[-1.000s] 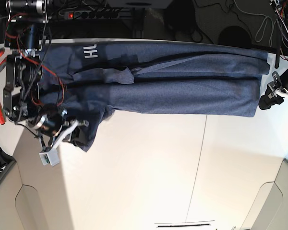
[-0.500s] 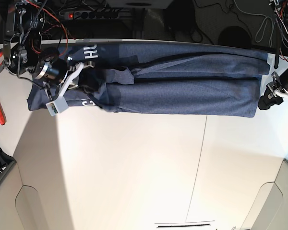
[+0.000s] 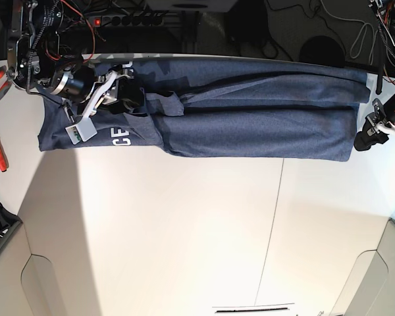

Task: Layout the t-shirt on the table in an organized manner, then fold the t-shirt properly
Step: 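Grasp the folded shirt end with the right gripper and tuck it over, then grasp the folded shirt end with the left gripper and lift it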

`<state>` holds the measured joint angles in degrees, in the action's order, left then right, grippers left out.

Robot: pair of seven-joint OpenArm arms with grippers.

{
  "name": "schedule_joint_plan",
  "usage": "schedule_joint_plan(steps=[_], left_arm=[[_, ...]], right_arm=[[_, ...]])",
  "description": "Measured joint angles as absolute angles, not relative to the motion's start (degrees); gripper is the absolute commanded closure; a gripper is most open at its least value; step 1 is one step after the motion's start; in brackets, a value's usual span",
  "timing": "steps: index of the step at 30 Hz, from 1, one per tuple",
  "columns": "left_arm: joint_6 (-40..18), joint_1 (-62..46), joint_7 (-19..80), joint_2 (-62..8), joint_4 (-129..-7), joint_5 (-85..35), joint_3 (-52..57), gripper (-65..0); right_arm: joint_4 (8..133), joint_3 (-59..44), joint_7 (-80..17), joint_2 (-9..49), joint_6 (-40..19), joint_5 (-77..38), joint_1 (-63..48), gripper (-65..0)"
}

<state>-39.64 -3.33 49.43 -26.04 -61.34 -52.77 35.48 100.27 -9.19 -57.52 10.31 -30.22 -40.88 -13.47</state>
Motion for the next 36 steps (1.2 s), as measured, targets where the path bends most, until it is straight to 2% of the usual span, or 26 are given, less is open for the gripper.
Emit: schedule_joint_plan(steps=[5, 11, 15, 17, 24, 36], left_arm=[[-39.66, -3.31, 48.9, -26.02, -61.34, -54.33, 36.14, -24.2], [-39.51, -3.46, 50.06, -26.04, -61.34, -54.72, 44.86, -24.9], [-39.51, -4.16, 55.09, -26.2, -61.36, -54.96, 48.99, -34.4], [-39.51, -5.91, 55.37, -26.2, -61.36, -56.66, 49.12, -35.7], [-39.48, -12.08, 54.43, -25.89, -61.39, -58.19, 49.17, -35.7], [-39.48, -12.53, 52.27, -20.29, -61.39, -57.19, 48.53, -35.7]], right_arm=[[100.29, -9.19, -57.54, 10.31, -30.22, -42.63, -13.47, -27.8], [100.27, -9.19, -55.96, 10.31, -30.22, -39.27, -13.21, -27.8], [100.29, -9.19, -54.52, 10.31, -30.22, -39.38, -13.13, -27.8], [100.27, -9.19, -54.54, 10.31, -30.22, -39.33, -12.99, -27.8], [100.27, -9.19, -54.52, 10.31, -30.22, -39.35, -12.23, -27.8], [100.27, -9.19, -54.5, 10.31, -30.22, -39.4, -12.21, -27.8]])
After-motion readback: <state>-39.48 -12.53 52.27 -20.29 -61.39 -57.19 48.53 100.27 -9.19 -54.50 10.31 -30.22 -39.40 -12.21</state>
